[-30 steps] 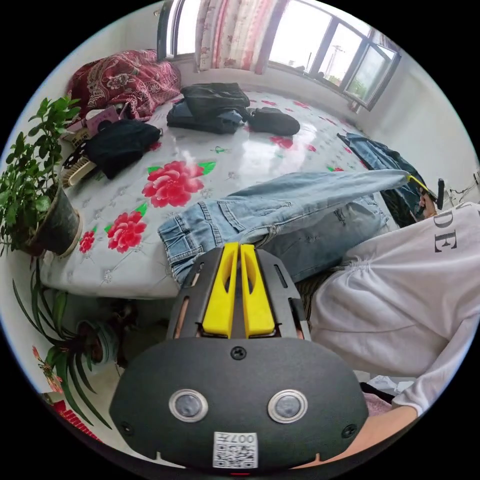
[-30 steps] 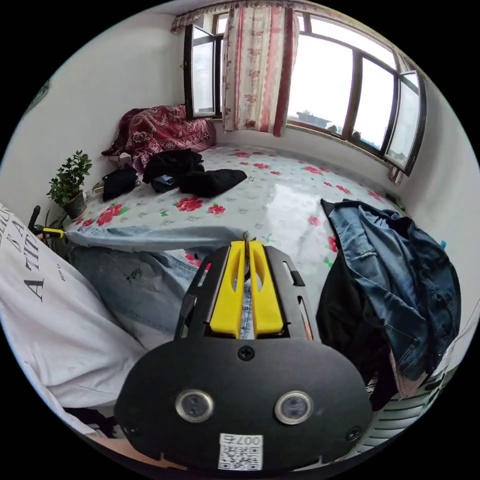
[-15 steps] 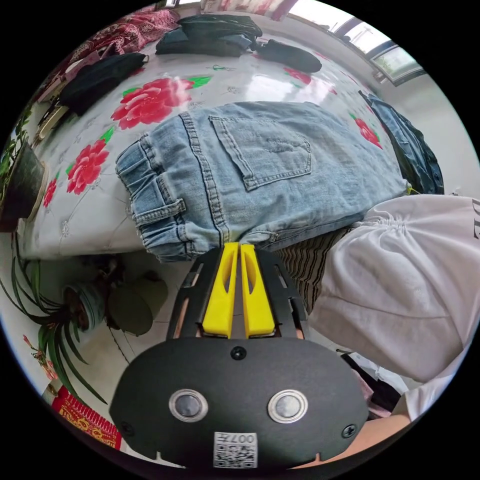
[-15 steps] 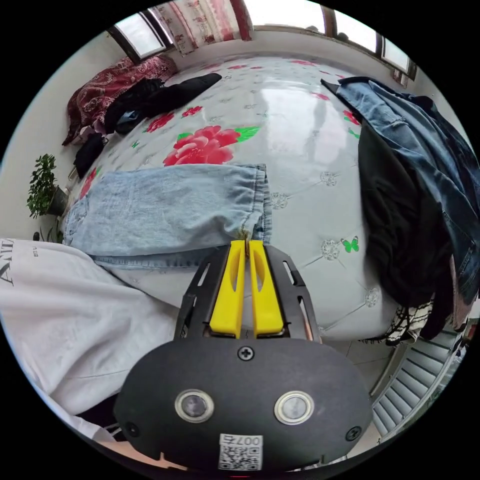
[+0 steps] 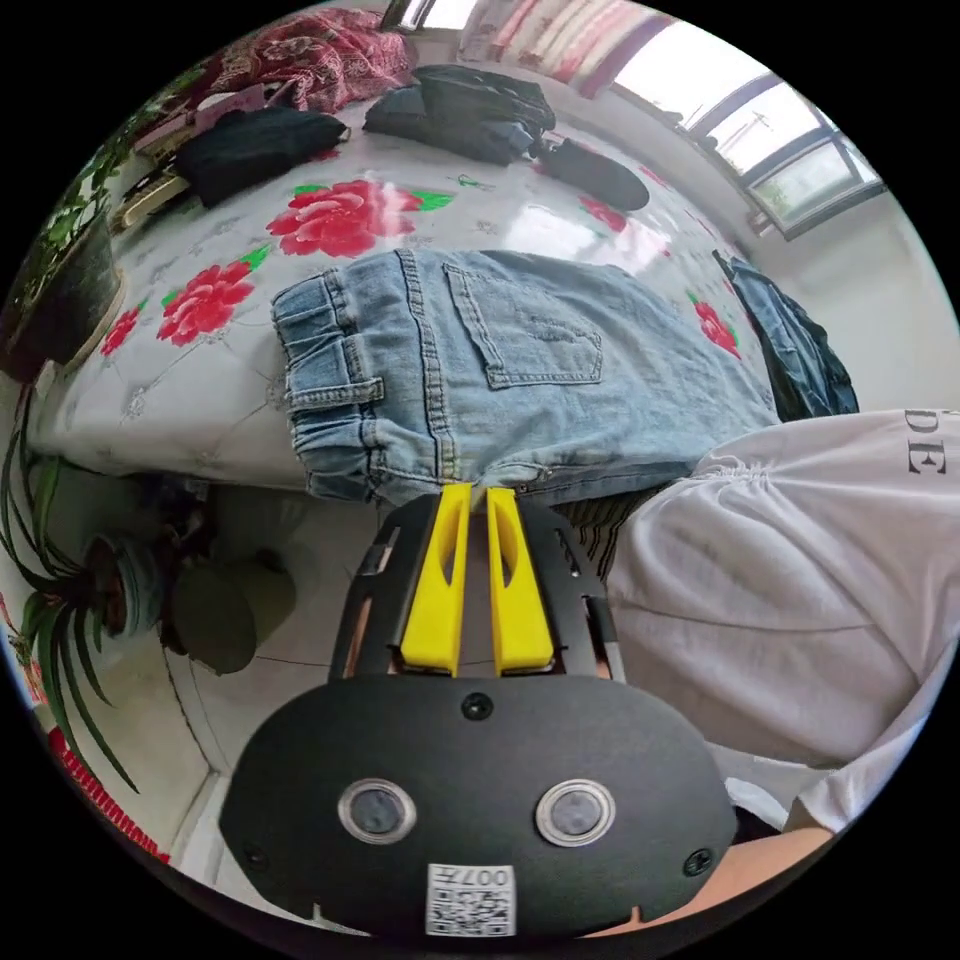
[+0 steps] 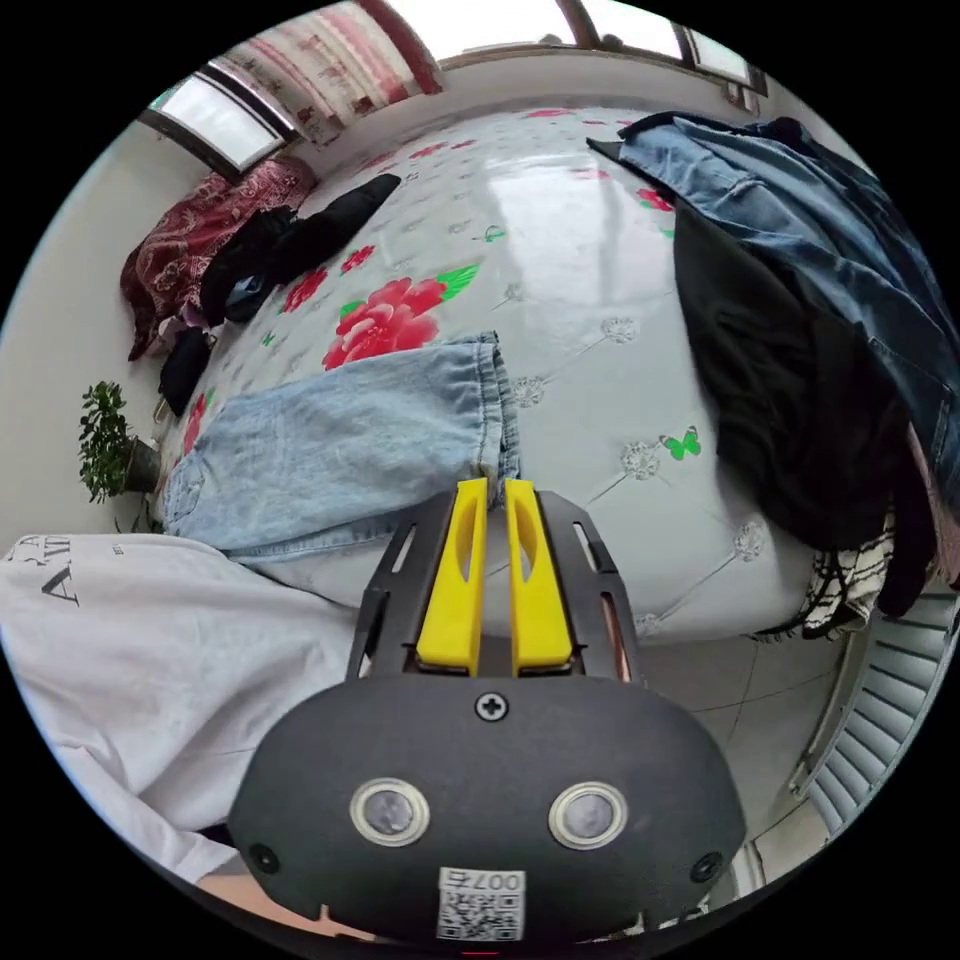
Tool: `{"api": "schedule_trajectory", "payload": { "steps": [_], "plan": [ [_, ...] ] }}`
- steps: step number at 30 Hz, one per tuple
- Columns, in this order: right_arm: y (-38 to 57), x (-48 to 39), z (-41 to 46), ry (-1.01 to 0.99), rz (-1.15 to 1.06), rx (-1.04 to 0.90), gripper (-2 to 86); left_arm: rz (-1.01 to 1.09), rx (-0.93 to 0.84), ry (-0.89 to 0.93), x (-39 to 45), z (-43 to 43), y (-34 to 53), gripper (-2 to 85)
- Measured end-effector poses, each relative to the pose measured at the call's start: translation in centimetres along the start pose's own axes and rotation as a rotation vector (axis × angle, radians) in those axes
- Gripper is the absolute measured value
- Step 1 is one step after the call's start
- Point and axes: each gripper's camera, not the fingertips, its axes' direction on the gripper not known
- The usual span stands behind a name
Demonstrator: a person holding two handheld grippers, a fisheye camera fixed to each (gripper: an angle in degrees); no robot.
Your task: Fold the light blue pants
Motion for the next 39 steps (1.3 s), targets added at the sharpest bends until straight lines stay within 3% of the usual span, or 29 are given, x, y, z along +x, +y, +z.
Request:
{"api": "schedule_trajectory", "payload": {
  "steps": [7,10,11,13,15,17,22,25,28,32,35,39],
  "plan": [
    [3.6,6.5,-0.3,-0.302,0.327,0.131,8.4,-0.561,0.374,0.3,-7.8,-0.9,8.4,11.3],
    [2.4,5.0,3.2,-0.288,0.316,0.014,7.8,-0.639,0.361,0.381,-8.8,2.5,7.4,15.2],
    [1.9,4.3,2.7,-0.199,0.315,0.063,7.0,-0.654,0.341,0.42,-9.0,4.0,6.1,15.5],
    [0.4,4.0,2.7,-0.237,0.317,0.05,5.2,-0.676,0.311,0.445,-8.9,5.3,3.9,13.6],
    [-1.4,4.0,2.6,-0.312,0.311,0.008,3.6,-0.73,0.256,0.339,-8.1,4.7,1.6,10.1],
    [-3.3,2.9,1.2,-0.262,0.25,0.04,2.2,-0.593,0.25,0.232,-5.9,3.4,-2.0,7.4],
    [-3.7,1.9,-2.9,-0.131,0.243,0.209,1.3,-0.406,0.233,0.262,-3.2,5.0,-9.8,6.6],
    [-2.2,2.9,-1.6,-0.089,0.305,0.126,1.5,-0.386,0.167,0.21,-2.6,8.0,-12.9,7.7],
    [0.3,2.2,-2.3,0.024,0.306,0.121,1.9,-0.417,0.153,0.222,-2.6,8.8,-12.4,9.1],
    [2.1,0.6,-4.1,-0.008,0.238,0.2,2.4,-0.329,0.209,0.022,0.8,5.9,-9.3,8.6],
    [0.7,-0.3,-2.5,0.013,0.193,0.137,2.3,-0.177,0.254,-0.085,4.7,4.7,-9.2,8.6],
    [-2.0,-0.9,1.3,0.002,0.143,-0.037,1.5,0.098,0.194,-0.059,10.7,7.7,-11.5,9.7]
  ]
}}
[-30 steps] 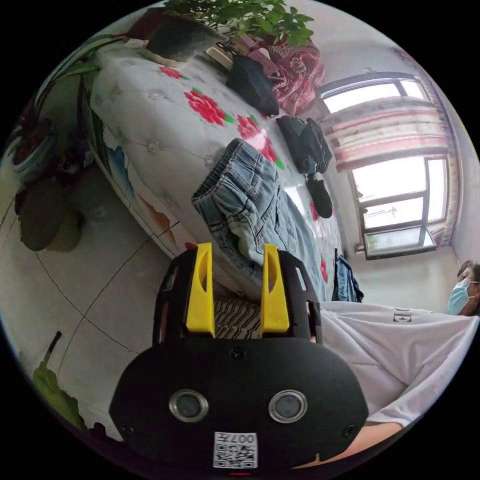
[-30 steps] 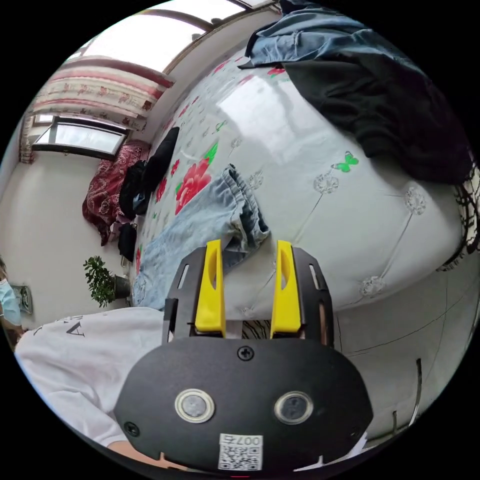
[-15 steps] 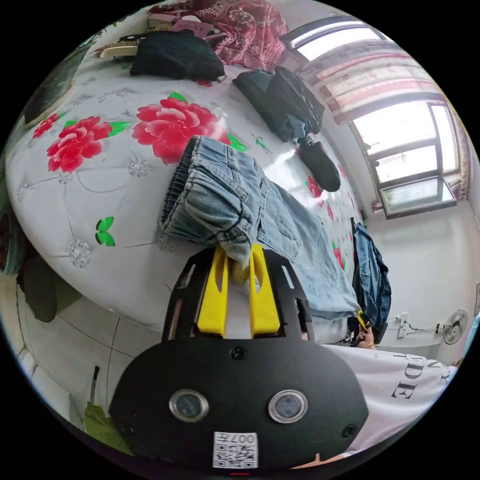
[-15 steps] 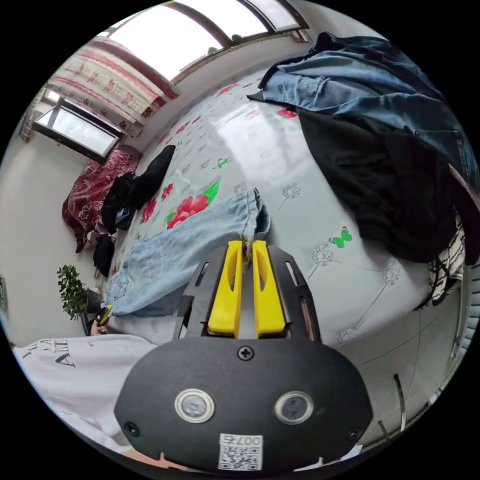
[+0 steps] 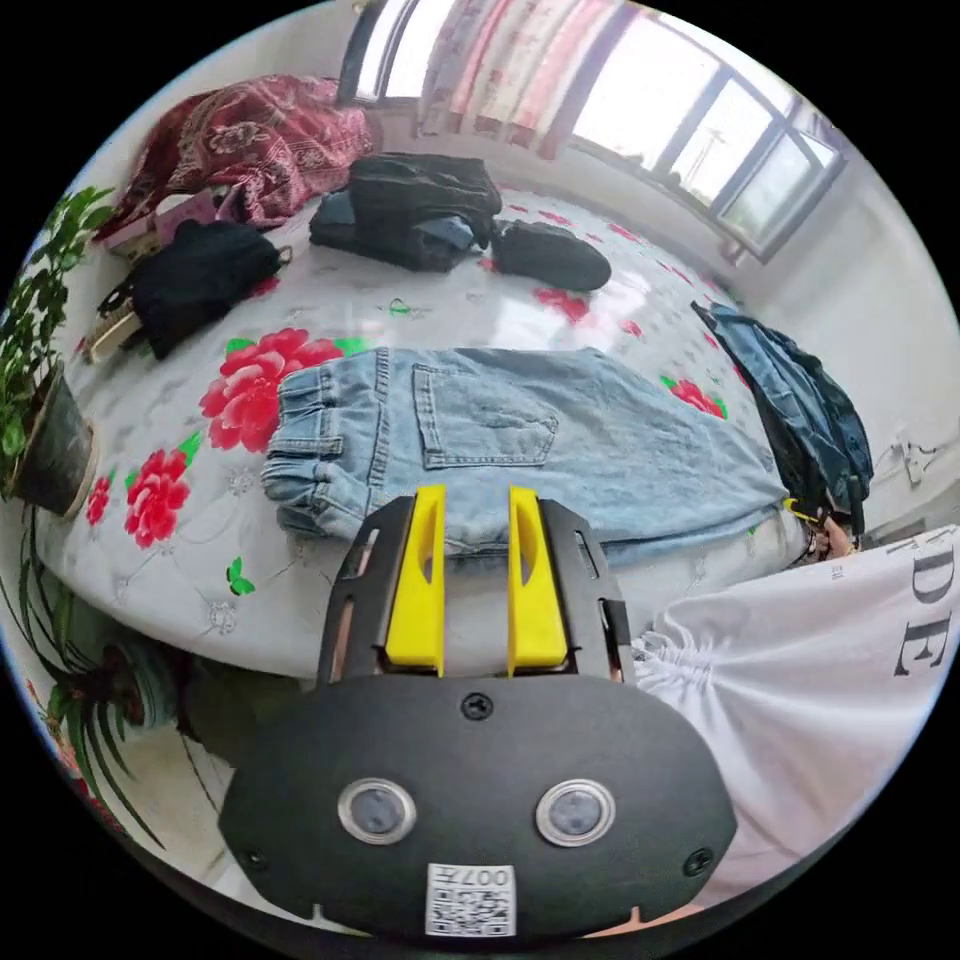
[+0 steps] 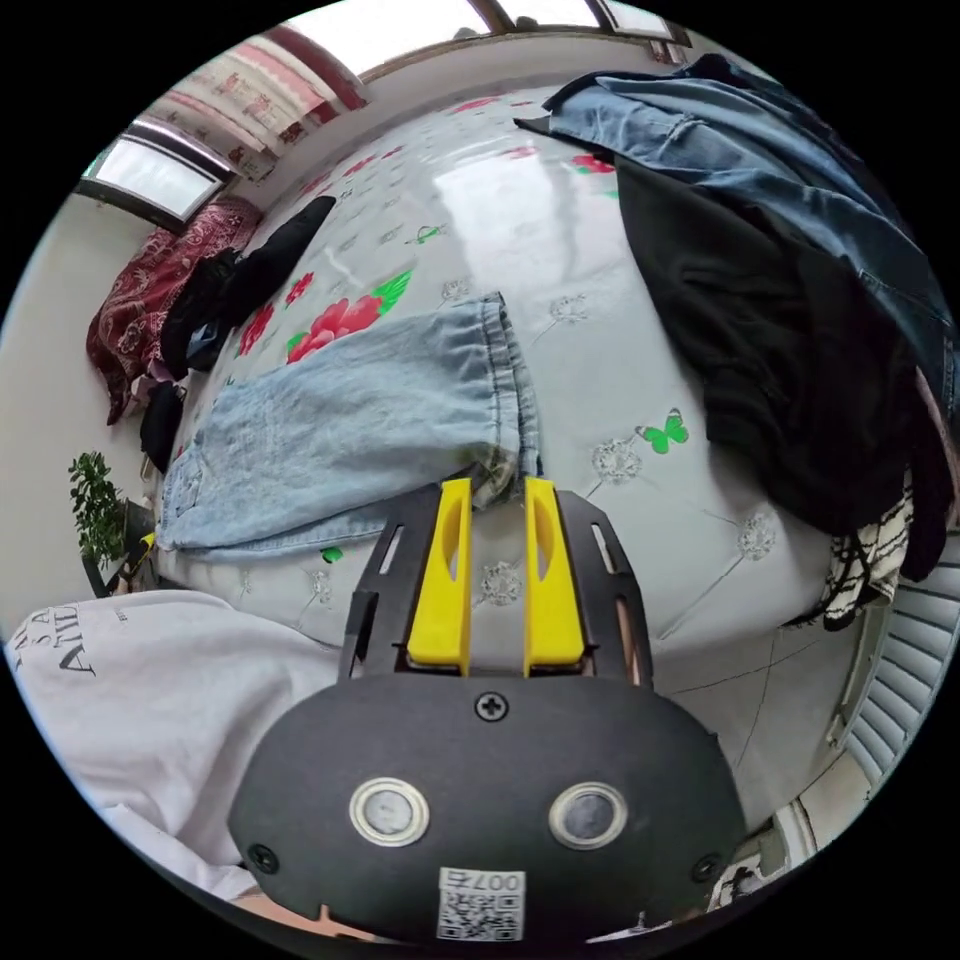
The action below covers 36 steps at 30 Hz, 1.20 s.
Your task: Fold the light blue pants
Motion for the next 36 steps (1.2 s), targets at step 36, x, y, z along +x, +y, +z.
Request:
{"api": "schedule_trajectory", "payload": {
  "steps": [36],
  "plan": [
    [4.5,1.9,-5.5,-0.14,-0.163,0.276,1.9,0.136,-0.247,-0.077,6.8,9.6,-2.9,-1.0]
  ]
}}
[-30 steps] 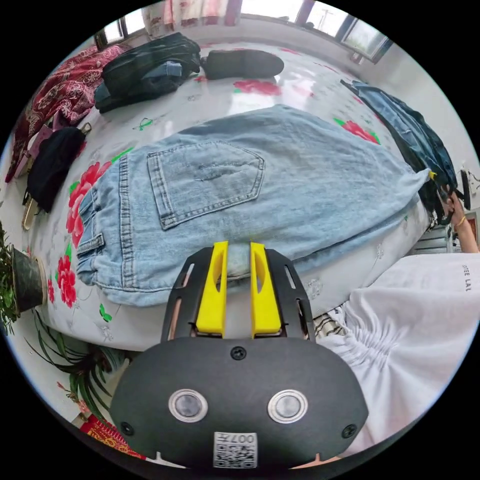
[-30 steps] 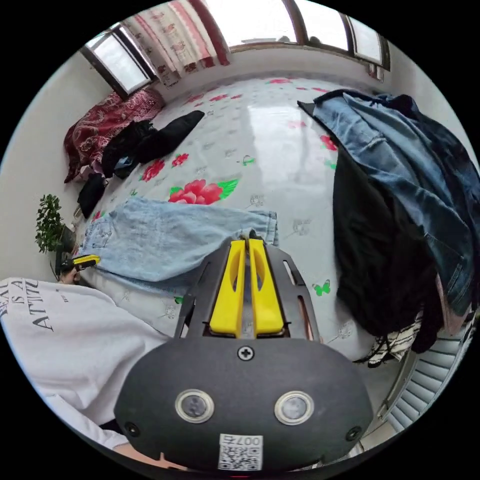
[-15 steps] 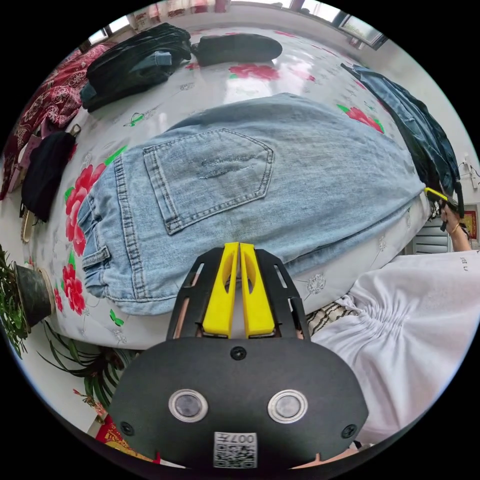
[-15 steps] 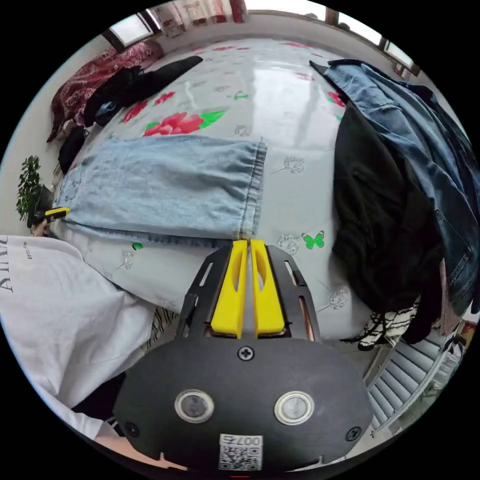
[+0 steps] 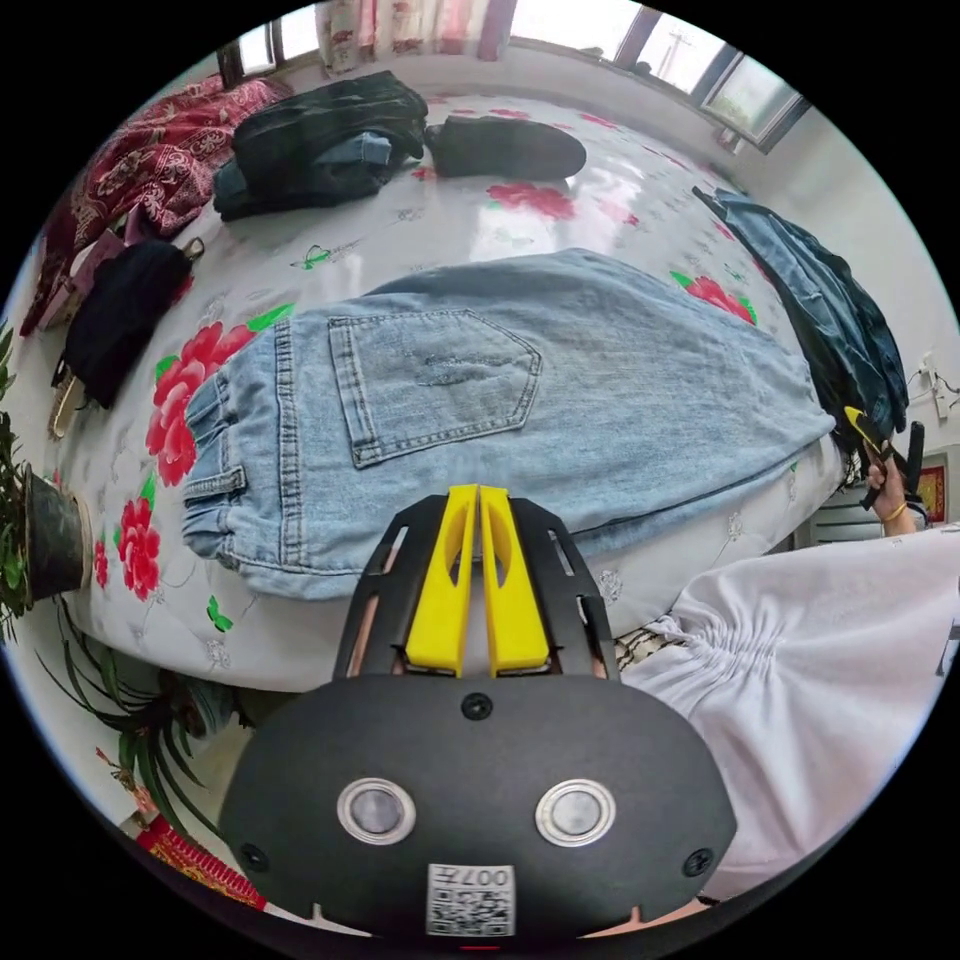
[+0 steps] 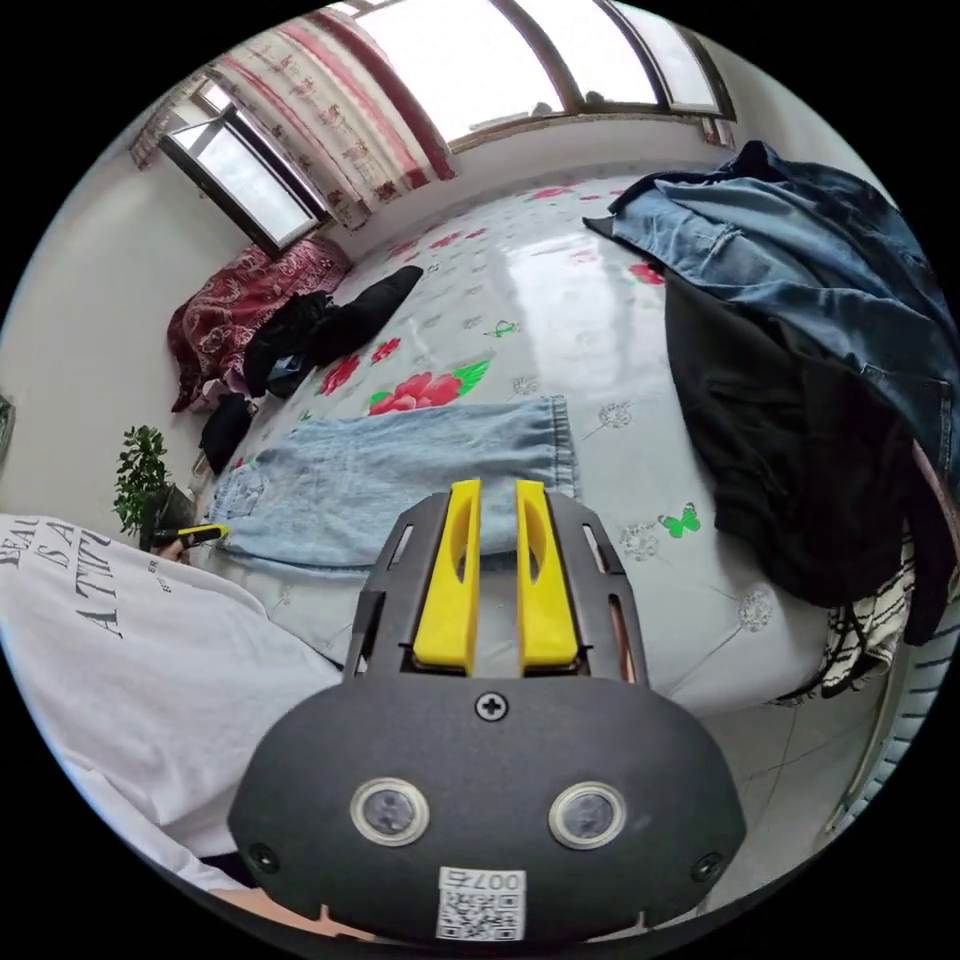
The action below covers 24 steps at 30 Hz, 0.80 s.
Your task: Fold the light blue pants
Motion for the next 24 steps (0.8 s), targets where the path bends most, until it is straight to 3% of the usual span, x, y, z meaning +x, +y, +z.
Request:
{"api": "schedule_trajectory", "payload": {
  "steps": [3,4,6,9,11,17,20,24],
  "plan": [
    [0.6,2.0,3.4,-0.01,0.085,-0.096,2.0,-0.002,-0.021,0.023,-0.1,0.3,0.0,-1.0],
    [1.3,3.4,6.0,0.053,0.128,-0.233,2.0,0.01,-0.108,0.023,0.0,1.7,-0.2,-1.0],
    [2.6,5.2,5.3,0.082,0.192,-0.156,1.8,0.028,-0.14,0.001,0.1,2.6,-0.2,-1.0],
    [4.4,9.4,2.8,-0.045,0.41,-0.064,3.9,-0.014,-0.111,0.042,-1.2,1.6,-0.2,-1.0],
    [7.4,11.8,0.4,-0.123,0.552,0.093,6.2,-0.107,0.013,0.119,-3.1,-0.6,1.1,-0.9],
    [14.8,15.4,1.4,-0.244,0.834,0.247,9.3,-0.569,0.299,0.18,-10.6,-4.8,7.9,-0.1],
    [15.6,15.7,2.8,-0.296,0.894,0.338,8.9,-0.76,0.346,0.217,-14.2,-4.9,10.6,3.6],
    [13.5,15.4,6.3,-0.309,0.907,0.317,6.4,-0.877,0.417,0.27,-17.2,-4.7,11.6,10.3]
  ]
}}
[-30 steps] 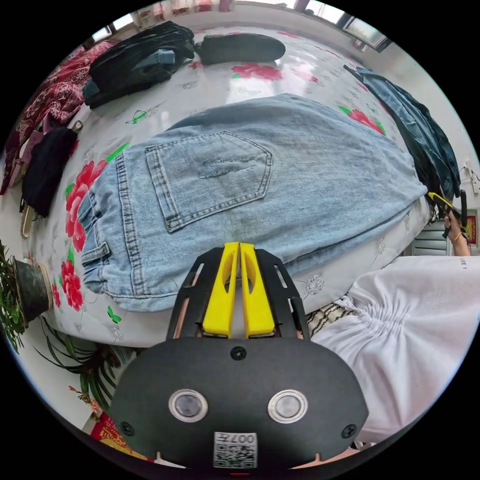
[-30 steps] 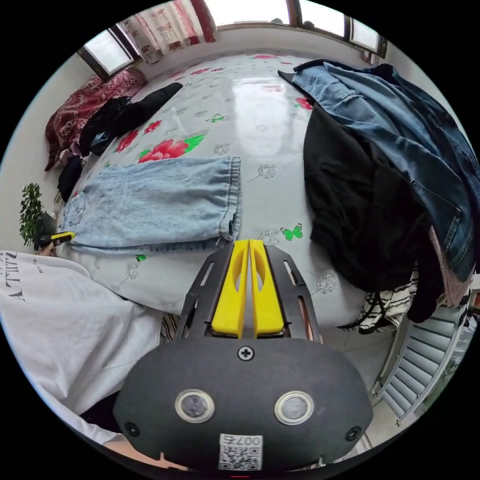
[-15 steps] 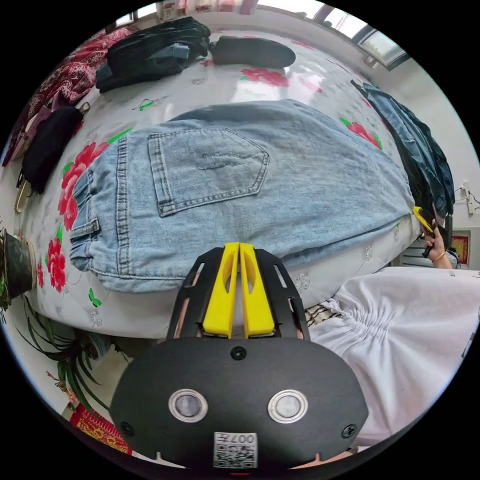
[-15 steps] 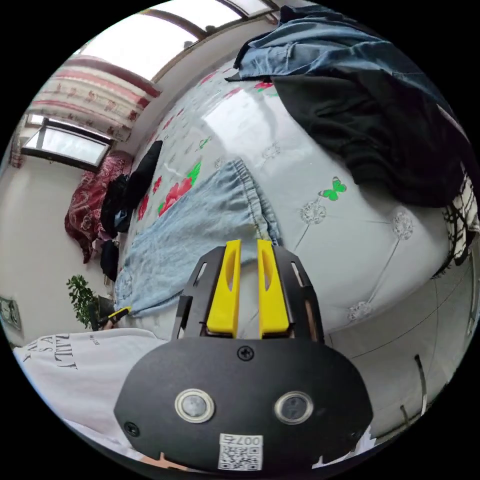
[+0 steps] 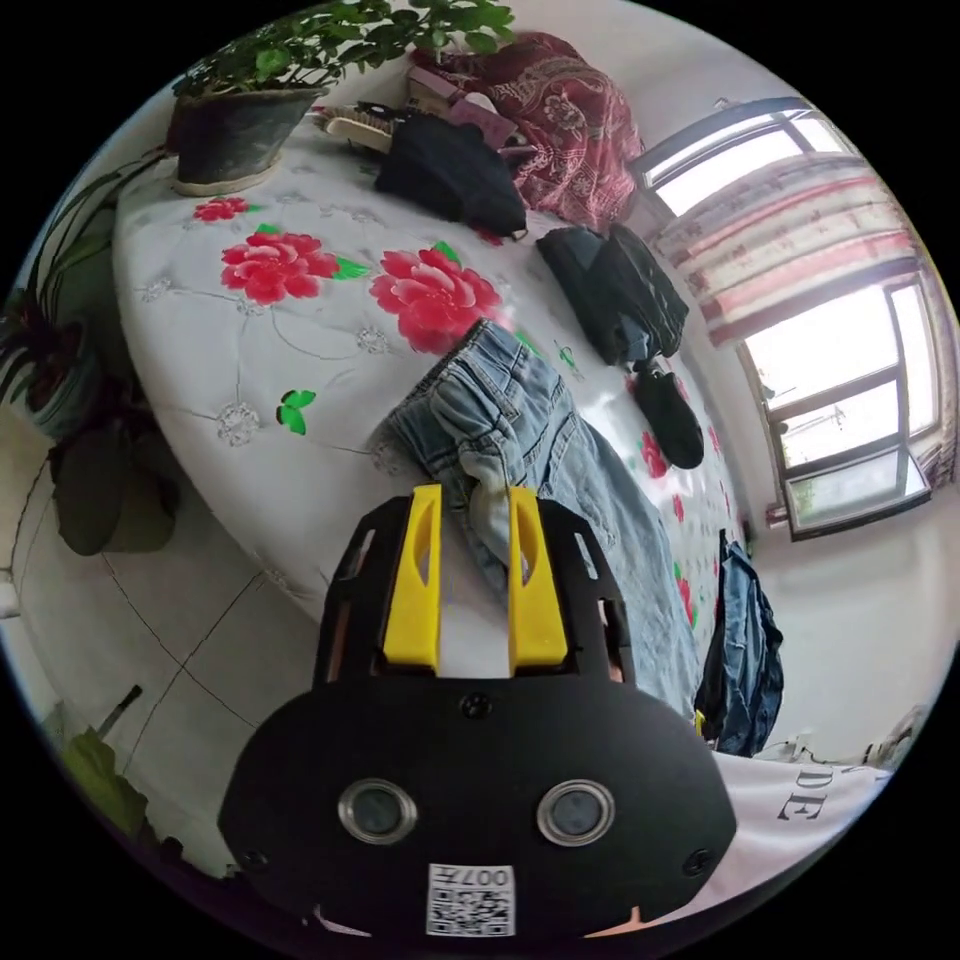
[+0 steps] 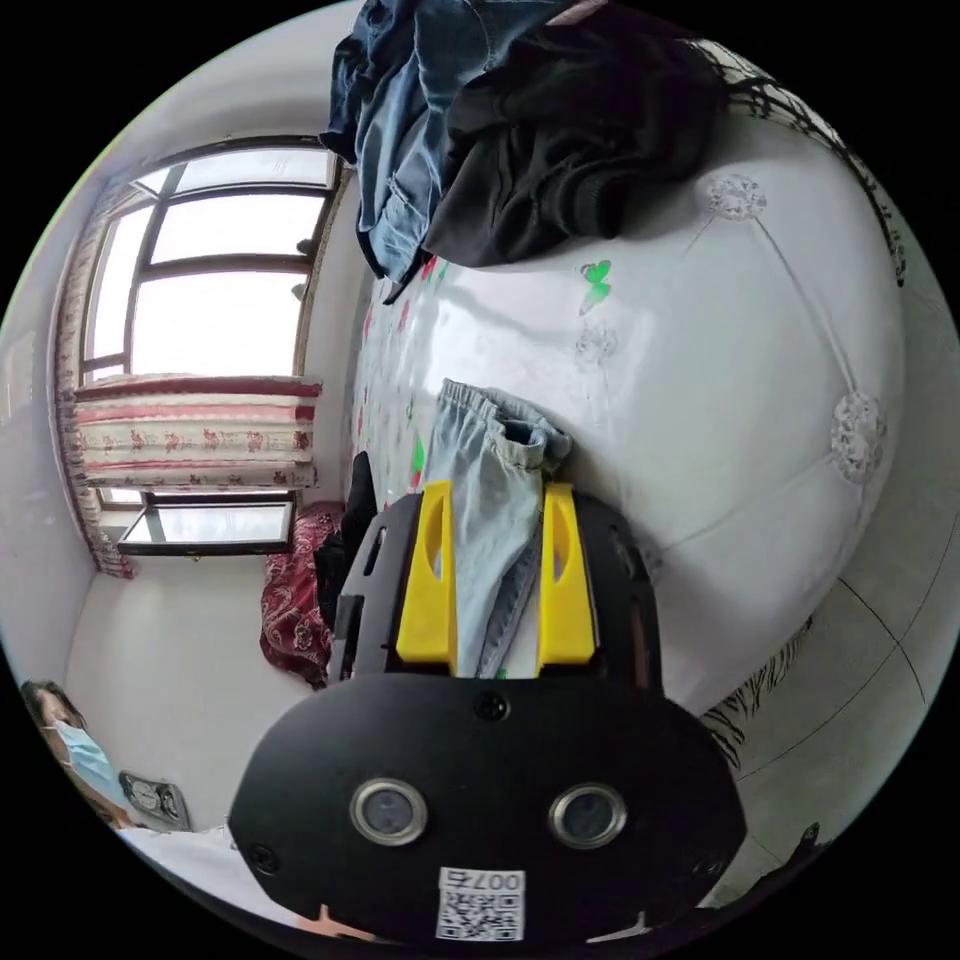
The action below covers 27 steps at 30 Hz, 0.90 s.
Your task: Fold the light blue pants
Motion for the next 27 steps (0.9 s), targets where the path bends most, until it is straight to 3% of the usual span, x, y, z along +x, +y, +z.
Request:
{"api": "schedule_trajectory", "payload": {
  "steps": [4,6,9,13,17,19,22,23,27],
  "plan": [
    [-0.9,-1.2,4.4,0.029,0.033,-0.098,2.0,-0.097,-0.002,0.077,-1.8,1.2,-2.8,17.0],
    [-0.5,-4.7,4.9,0.01,-0.071,-0.091,1.2,-0.124,-0.003,0.129,-2.1,1.2,-3.5,17.5],
    [2.8,-15.1,6.4,0.011,-0.45,-0.15,0.9,-0.1,-0.009,0.114,-2.4,1.0,-4.1,17.8],
    [15.6,-28.6,11.4,0.025,-1.091,-0.349,2.6,-0.165,-0.043,0.153,-4.5,2.2,-4.6,17.2],
    [31.6,-30.9,21.3,0.034,-1.475,-0.656,4.7,-0.21,-0.039,0.202,-5.9,2.9,-5.5,14.9],
    [37.3,-27.9,27.7,0.058,-1.501,-0.841,5.2,-0.207,-0.055,0.188,-6.1,3.2,-5.9,13.9],
    [44.2,-20.7,38.3,0.336,-1.449,-1.232,5.7,-0.225,-0.047,0.219,-6.8,3.5,-5.8,11.9],
    [43.9,-21.1,37.6,0.273,-1.467,-1.106,5.7,-0.245,-0.043,0.244,-7.3,3.6,-5.6,11.1],
    [41.2,-23.3,35.9,0.14,-1.447,-1.085,5.5,-0.184,-0.019,0.236,-6.7,3.1,-5.2,9.3]
  ]
}}
